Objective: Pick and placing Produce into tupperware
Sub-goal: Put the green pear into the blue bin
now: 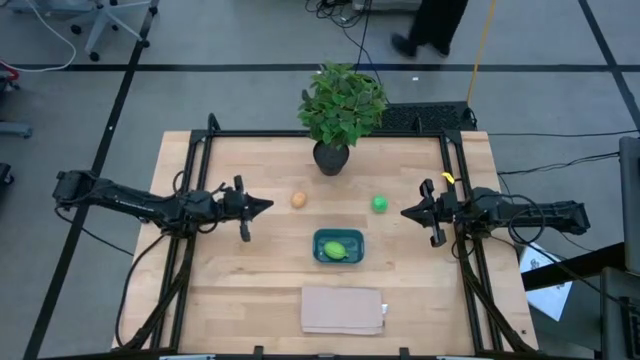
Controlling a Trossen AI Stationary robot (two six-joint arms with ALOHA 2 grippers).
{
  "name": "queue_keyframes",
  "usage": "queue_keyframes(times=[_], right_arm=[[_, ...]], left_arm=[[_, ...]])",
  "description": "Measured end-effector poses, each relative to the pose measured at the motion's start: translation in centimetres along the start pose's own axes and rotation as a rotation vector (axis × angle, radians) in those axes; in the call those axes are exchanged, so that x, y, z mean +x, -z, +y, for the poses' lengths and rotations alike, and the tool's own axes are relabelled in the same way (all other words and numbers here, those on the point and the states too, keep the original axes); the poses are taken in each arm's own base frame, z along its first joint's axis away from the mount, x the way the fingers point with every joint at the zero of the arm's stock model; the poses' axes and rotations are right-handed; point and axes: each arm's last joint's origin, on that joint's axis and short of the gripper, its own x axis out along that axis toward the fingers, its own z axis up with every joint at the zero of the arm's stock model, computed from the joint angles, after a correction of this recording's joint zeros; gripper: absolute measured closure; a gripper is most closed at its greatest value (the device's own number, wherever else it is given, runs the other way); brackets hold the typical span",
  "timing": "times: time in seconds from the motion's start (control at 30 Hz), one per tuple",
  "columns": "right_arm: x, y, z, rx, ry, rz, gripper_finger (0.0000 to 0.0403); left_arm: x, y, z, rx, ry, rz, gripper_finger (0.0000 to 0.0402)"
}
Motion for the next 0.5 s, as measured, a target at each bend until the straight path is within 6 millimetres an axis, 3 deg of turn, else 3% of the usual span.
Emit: queue_keyframes(times=[0.5], right_arm=[[0.62, -0.38, -0.4, -0.025, 0.124, -0.032, 0.0403]], left_arm=[[0.0, 0.19, -0.09, 0.053, 0.031, 0.016, 0.0379]])
